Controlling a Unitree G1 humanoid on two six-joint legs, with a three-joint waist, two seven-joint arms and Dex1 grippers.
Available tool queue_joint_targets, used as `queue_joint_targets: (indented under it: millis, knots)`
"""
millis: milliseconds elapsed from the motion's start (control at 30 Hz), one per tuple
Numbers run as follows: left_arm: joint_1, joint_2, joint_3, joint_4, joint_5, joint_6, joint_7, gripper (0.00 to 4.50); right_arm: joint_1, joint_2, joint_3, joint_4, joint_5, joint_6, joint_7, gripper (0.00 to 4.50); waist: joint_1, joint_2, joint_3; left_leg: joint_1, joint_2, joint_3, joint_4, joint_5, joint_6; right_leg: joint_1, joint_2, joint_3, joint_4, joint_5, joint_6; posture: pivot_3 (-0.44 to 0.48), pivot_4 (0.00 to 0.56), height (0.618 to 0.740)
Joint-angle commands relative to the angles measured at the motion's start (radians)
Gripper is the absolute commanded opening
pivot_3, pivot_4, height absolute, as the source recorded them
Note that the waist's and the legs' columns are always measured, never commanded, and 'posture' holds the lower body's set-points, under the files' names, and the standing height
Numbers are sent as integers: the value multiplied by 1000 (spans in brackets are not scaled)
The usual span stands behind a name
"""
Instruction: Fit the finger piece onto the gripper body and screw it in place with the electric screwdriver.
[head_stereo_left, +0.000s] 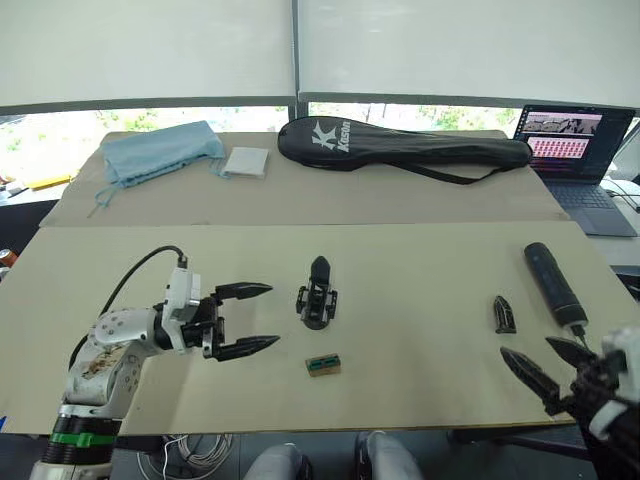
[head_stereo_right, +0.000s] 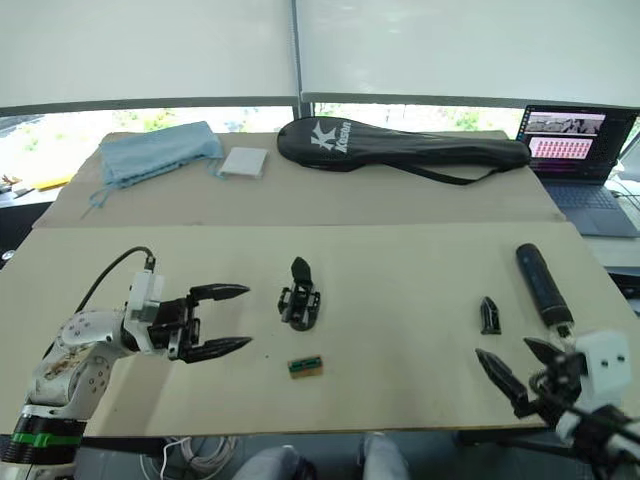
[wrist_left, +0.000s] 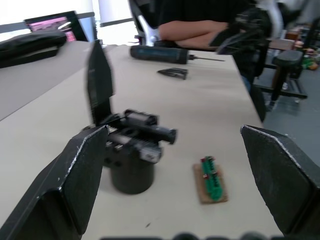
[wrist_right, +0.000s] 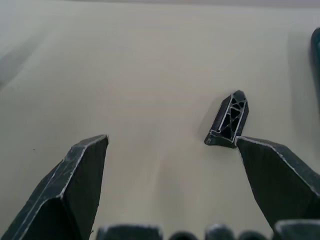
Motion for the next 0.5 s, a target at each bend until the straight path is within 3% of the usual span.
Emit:
queue_joint_targets:
  millis: [33,133,267,500]
  knots:
    - [-42,-18,-15,-67,-21,23,48,4446,-134,-167,-15,78,112,255,-105,4500,2,0,0,-1,0,0,0,0,0,0,0,0,0,0,0,0,150,740]
    - [-54,-13,-30,-70,-5,30,50,4446,-251,-261,34,163,145,415,-153,4500,11,-1,0,-1,0,0,0,2,4,0,0,-1,0,0,0,0,150,740]
    - [-90,-18,-49,-65,-1,46,59,4446,-496,-338,220,308,120,568,-154,4500,15,0,0,-2,2,0,0,6,10,-1,1,-1,0,0,-2,0,150,740]
    - [-100,-18,-61,-92,-11,62,72,4446,-867,-341,486,601,-42,692,-101,4500,9,-1,0,-7,1,0,3,6,13,-3,0,-2,-2,0,0,0,150,740]
